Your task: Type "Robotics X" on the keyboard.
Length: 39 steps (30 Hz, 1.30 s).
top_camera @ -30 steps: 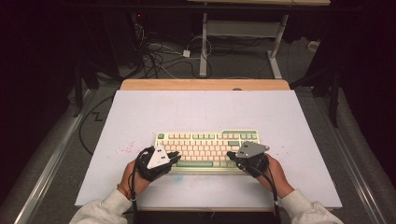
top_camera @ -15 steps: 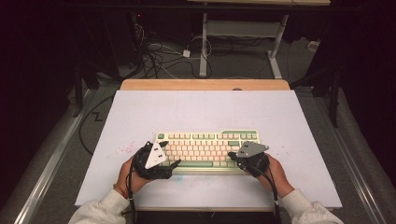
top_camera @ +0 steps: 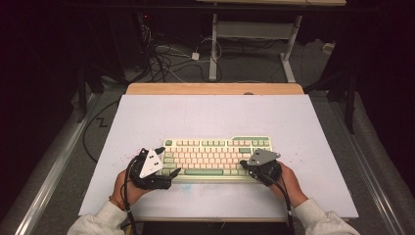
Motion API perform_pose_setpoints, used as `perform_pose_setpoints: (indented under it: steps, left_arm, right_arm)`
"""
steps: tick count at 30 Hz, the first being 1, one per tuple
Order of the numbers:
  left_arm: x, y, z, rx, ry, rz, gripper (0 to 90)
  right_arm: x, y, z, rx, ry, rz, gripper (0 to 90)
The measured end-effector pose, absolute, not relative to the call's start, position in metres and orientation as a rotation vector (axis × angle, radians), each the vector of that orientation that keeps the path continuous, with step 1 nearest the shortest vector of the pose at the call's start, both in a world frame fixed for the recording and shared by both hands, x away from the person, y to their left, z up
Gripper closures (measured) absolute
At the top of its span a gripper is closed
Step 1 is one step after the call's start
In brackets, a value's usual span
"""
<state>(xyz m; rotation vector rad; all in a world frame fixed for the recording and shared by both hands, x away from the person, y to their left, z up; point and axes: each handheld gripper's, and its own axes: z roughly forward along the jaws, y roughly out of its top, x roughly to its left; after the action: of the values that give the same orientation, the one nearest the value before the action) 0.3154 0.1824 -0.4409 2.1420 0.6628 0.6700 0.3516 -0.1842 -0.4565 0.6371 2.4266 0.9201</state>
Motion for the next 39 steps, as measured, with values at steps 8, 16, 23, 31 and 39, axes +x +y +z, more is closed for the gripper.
perform_pose_setpoints:
  steps: [8, 16, 23, 31, 39]
  left_arm:
    - [0.317, 0.197, -0.437, 2.167, 0.7, 0.63, 40.2]
    - [0.318, 0.201, -0.434, 2.196, 0.717, 0.611, 68.3]
    - [0.32, 0.202, -0.433, 2.207, 0.716, 0.596, 87.5]
    - [0.326, 0.194, -0.434, 2.237, 0.704, 0.559, 87.9]
    - [0.337, 0.166, -0.439, 2.286, 0.645, 0.505, 87.9]
  right_arm:
    - [0.351, -0.184, -0.457, 0.644, 2.421, 0.92, 90.0]
    - [0.35, -0.184, -0.457, 0.642, 2.416, 0.918, 90.0]
    - [0.35, -0.184, -0.457, 0.641, 2.415, 0.916, 90.0]
    - [0.35, -0.183, -0.457, 0.644, 2.413, 0.915, 90.0]
    - [0.35, -0.183, -0.458, 0.642, 2.409, 0.913, 90.0]
